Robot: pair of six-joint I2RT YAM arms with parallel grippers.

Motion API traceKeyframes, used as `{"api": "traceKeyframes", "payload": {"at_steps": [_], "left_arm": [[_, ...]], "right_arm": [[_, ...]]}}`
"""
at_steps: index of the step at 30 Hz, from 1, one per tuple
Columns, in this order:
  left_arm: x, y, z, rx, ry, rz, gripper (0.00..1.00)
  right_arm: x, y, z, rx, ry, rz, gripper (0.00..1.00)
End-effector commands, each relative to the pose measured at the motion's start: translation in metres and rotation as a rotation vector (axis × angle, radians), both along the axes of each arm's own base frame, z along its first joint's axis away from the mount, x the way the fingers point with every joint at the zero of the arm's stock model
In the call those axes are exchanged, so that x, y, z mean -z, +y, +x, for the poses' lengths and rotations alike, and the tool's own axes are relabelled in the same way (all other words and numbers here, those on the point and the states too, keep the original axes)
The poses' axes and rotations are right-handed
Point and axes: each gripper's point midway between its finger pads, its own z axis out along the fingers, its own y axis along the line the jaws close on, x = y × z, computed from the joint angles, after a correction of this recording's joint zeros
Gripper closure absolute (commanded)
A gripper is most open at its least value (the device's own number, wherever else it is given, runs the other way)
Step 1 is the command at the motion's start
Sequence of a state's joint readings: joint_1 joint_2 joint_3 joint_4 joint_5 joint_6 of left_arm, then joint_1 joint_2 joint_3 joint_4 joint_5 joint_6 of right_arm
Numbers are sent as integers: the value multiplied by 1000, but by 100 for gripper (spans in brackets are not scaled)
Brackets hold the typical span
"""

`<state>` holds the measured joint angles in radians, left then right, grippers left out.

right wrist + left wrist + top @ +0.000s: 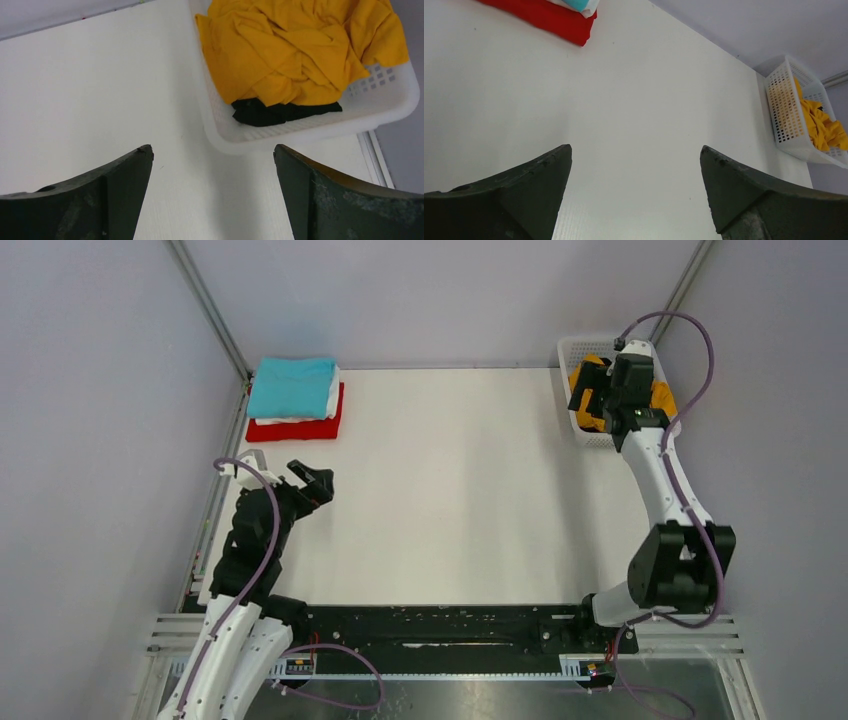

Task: Fold and stack the t-shirts
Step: Grab crumpled tshirt from bin with the right arm

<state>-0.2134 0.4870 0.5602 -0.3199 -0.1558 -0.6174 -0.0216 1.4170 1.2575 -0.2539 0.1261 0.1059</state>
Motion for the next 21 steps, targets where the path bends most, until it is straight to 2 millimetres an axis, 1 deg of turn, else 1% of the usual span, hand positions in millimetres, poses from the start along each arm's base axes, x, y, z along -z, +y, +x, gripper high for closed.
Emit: {"api": "traceKeyframes", "payload": {"at_steps": [1,3,6,8,10,12,16,18,21], "left_arm": [[-3,4,9,-23,-24,21,1],[-1,4,11,-23,-14,23,1],[2,4,13,-29,10,29,1],[4,4,15,-34,24,31,1],[5,4,17,-35,29,32,1],[6,4,18,-37,37,34,1],[3,5,20,-44,39,37,1],[3,6,20,-45,40,37,1],[4,8,19,-55,42,40,1]], "right_arm": [[-1,-26,44,9,16,-28,1],[7,-41,64,58,39,-24,0],[27,-66,89,125,78,-53,1],[42,-76,102,142,113,-35,0],[58,-82,116,159,140,28,0],[72,-83,127,165,162,98,0],[95,-73,147,127,187,178,1],[107,-70,152,121,206,209,1],[126,-72,156,151,253,226,1]]}}
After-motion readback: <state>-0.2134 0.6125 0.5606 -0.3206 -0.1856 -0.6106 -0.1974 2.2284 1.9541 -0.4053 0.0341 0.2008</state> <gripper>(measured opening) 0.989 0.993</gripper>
